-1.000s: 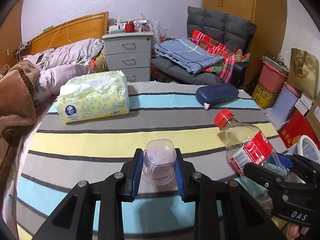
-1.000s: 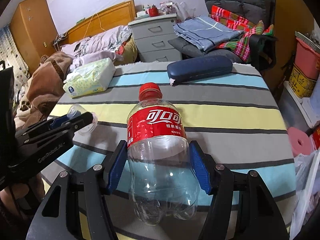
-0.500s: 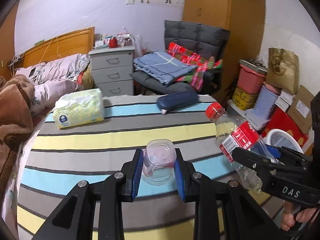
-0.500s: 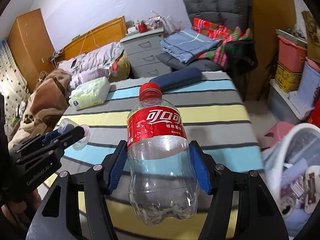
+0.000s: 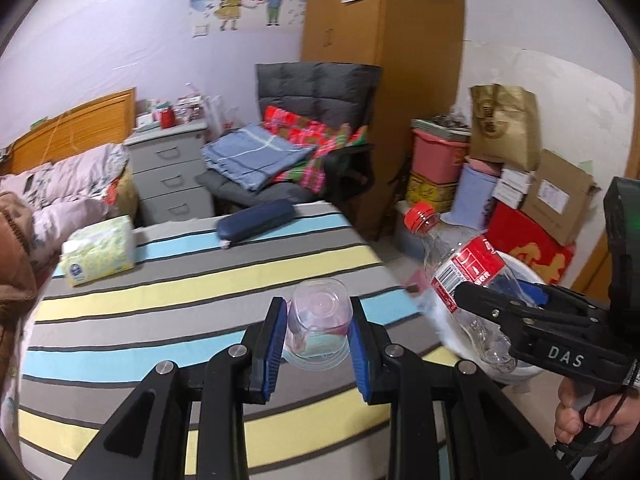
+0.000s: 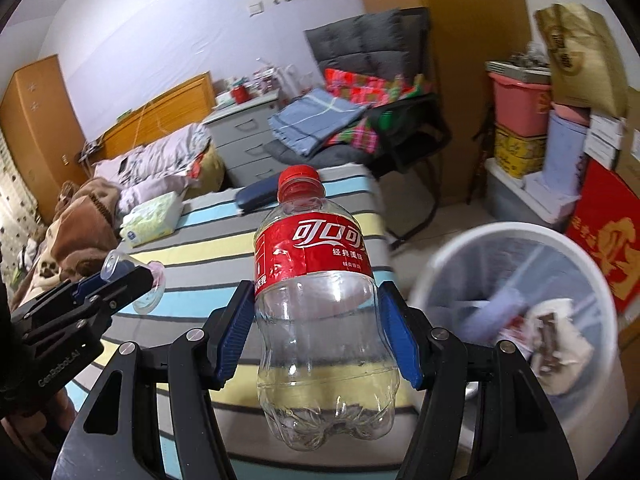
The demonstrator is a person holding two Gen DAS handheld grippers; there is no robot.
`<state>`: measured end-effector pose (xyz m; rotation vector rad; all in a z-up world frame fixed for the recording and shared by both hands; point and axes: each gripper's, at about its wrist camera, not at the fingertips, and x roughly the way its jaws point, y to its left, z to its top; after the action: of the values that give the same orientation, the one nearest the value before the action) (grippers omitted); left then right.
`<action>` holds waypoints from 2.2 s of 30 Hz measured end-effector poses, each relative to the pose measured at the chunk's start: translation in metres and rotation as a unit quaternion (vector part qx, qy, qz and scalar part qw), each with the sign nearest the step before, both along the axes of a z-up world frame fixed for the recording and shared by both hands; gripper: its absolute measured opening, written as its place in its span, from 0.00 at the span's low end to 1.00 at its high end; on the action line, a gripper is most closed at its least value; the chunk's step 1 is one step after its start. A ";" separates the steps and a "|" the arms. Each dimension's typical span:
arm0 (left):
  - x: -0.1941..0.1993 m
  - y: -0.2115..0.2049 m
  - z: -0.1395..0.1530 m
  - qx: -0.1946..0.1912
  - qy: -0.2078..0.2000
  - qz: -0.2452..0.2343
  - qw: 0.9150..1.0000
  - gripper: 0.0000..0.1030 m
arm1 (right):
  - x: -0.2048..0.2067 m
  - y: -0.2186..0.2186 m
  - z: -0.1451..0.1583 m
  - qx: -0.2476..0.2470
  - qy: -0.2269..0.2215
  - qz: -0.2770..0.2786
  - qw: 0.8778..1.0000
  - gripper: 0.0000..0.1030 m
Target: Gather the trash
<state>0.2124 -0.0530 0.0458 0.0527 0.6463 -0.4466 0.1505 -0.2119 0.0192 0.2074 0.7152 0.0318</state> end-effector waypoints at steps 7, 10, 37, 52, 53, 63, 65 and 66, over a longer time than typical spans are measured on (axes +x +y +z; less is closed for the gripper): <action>-0.018 -0.064 0.001 -0.004 0.004 -0.057 0.998 0.30 | -0.025 -0.047 0.000 -0.005 0.000 -0.049 0.999 0.62; -0.021 -0.088 -0.001 -0.003 0.009 -0.080 0.997 0.30 | -0.033 -0.069 -0.002 -0.004 0.005 -0.071 0.997 0.62; -0.001 -0.225 -0.058 0.022 0.071 -0.153 0.985 0.55 | -0.040 -0.166 -0.040 0.007 0.057 -0.127 0.990 0.63; -0.025 -0.193 -0.036 0.013 0.057 -0.121 0.991 0.57 | -0.060 -0.149 -0.021 0.017 0.010 -0.128 0.992 0.63; -0.028 -0.192 -0.035 0.013 0.055 -0.118 0.991 0.57 | -0.063 -0.145 -0.019 0.011 0.005 -0.131 0.991 0.63; -0.080 -0.154 -0.030 0.022 0.017 -0.078 0.997 0.57 | -0.097 -0.111 -0.012 -0.044 -0.034 -0.126 0.990 0.63; -0.093 -0.143 -0.030 0.023 0.006 -0.063 0.998 0.57 | -0.104 -0.103 -0.014 -0.052 -0.039 -0.120 0.991 0.63; -0.099 -0.139 -0.030 0.027 0.002 -0.052 0.998 0.57 | -0.108 -0.099 -0.015 -0.055 -0.040 -0.117 0.991 0.63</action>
<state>0.1137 -0.1916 0.0154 0.1375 0.6622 -0.5299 0.0426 -0.3109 0.0040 0.1815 0.6071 -0.2215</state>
